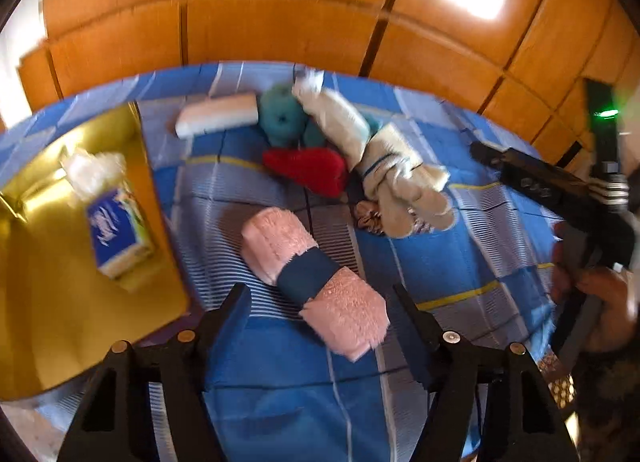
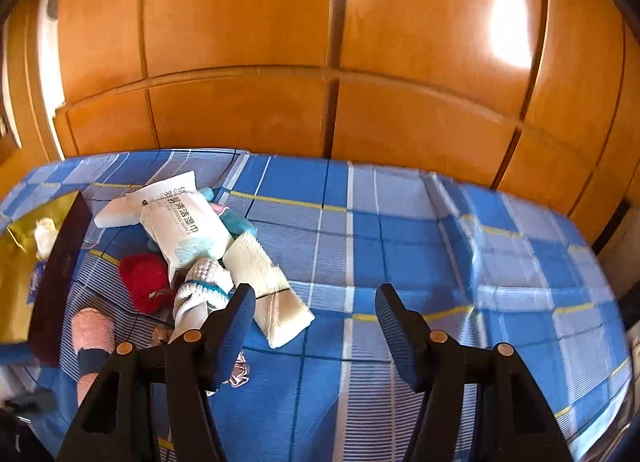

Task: Organize soft objects
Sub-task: 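Grasp the pink fuzzy roll with the left tool while the right tool reaches for the white knit gloves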

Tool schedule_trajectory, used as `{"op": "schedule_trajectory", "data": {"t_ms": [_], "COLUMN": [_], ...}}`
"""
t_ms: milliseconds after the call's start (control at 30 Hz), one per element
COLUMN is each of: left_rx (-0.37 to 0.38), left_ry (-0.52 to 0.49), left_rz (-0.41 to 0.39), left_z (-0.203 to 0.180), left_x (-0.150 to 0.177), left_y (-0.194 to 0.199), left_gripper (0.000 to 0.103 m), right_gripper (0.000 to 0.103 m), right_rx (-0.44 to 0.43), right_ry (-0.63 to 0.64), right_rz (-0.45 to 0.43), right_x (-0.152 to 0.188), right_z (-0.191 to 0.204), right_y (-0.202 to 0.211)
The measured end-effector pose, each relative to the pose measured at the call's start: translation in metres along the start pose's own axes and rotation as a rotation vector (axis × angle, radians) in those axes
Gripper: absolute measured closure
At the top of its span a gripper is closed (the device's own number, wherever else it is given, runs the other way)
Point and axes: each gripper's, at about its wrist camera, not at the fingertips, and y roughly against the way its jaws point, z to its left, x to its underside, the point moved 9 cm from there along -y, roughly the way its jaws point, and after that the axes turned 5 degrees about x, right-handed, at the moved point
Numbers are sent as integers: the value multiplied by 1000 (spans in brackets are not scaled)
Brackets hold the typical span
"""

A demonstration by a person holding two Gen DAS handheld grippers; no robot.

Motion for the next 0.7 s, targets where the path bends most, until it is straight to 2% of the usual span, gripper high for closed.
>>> {"op": "schedule_trajectory", "data": {"t_ms": [67,133,267,300,333,400,467,567,633,700], "left_rx": [-7,-45,-104,-114,-128,-150,-122,-31,55,26], "left_ry": [31,50,20,-14,-47,-92,-121,-177,-256,-312], "left_rz": [28,44,69,69,67,34,0,-65,-113,-108], "left_z": [1,4,4,0,-2,-5,-10,-24,-40,-44], "left_x": [-2,-4,-3,-3,-2,-3,-5,-3,2,9], "left_y": [-14,-25,-49,-54,-57,-56,-49,-32,-21,-24], "left_gripper": [31,30,31,34,45,53,56,56,55,55], "right_gripper": [40,40,40,40,40,40,40,40,40,40], "right_rx": [-20,-33,-70,-77,-85,-90,-95,-127,-157,-199], "right_ry": [-23,-35,-92,-107,-124,-143,-152,-162,-160,-155], "right_rz": [-8,-19,-9,-5,3,19,23,35,48,68], "right_x": [-5,-8,-8,-8,-8,-6,-5,-4,-2,1], "right_z": [-2,-2,-5,-7,-10,-12,-12,-9,-4,4], "right_y": [-2,0,-2,-1,-2,-5,-6,-7,-8,-9]}}
